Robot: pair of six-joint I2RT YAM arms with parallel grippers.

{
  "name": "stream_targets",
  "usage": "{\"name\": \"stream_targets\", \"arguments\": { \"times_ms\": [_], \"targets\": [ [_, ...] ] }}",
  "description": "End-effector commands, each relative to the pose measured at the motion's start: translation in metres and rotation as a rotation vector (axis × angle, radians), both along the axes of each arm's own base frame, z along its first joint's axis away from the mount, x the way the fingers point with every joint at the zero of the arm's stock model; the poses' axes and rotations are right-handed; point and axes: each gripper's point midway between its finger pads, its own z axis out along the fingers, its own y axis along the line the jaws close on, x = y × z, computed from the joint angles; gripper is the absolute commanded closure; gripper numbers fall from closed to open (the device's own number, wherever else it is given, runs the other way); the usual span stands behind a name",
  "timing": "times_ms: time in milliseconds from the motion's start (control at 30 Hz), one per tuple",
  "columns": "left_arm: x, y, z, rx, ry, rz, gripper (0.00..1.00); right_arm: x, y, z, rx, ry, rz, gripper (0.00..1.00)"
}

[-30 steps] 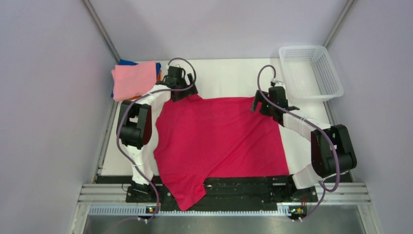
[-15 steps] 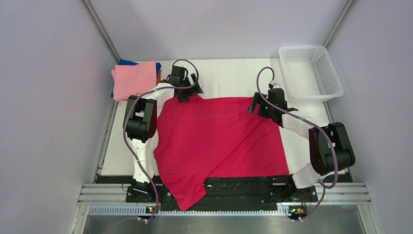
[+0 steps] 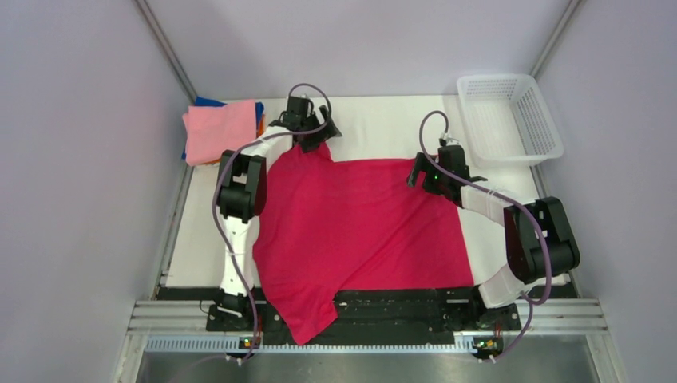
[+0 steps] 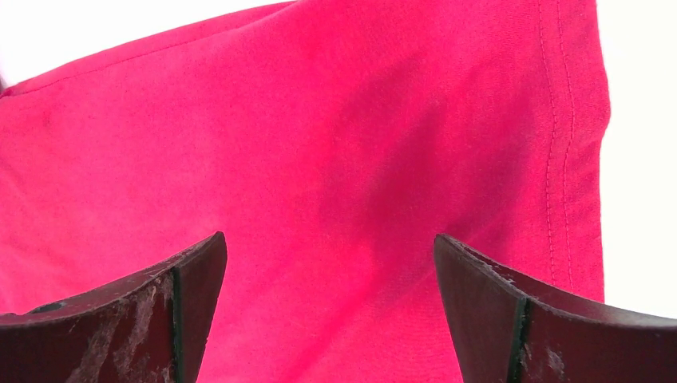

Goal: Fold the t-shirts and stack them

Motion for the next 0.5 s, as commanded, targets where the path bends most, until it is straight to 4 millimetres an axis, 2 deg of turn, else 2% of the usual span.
{"name": "stream_targets", "arguments": {
  "times_ms": [0,133,300,367,467],
  "targets": [
    [0.033,-0.018,0.030,-0.064,-0.123,-0.020,0.03,0.011,0.003,0.010,0.002,-0.041,0.003,0.01],
    [0.054,-0.027,0.036,-0.079,-0.158,-0.035,0.03,0.013,-0.001,0.011,-0.019,-0.046,-0.013,0.01],
    [0.060,-0.045,0.058,-0.130,-0.215,-0.085,0.03,0.013,-0.003,0.010,-0.026,-0.042,-0.021,0.01],
    [0.061,-0.045,0.069,-0.099,-0.249,-0.084,0.02,0.013,-0.003,0.011,-0.026,-0.042,-0.021,0.01],
    [0.058,-0.035,0.082,-0.006,-0.273,-0.061,0.02,0.012,-0.003,0.012,-0.027,-0.045,-0.022,0.01]
  ]
}}
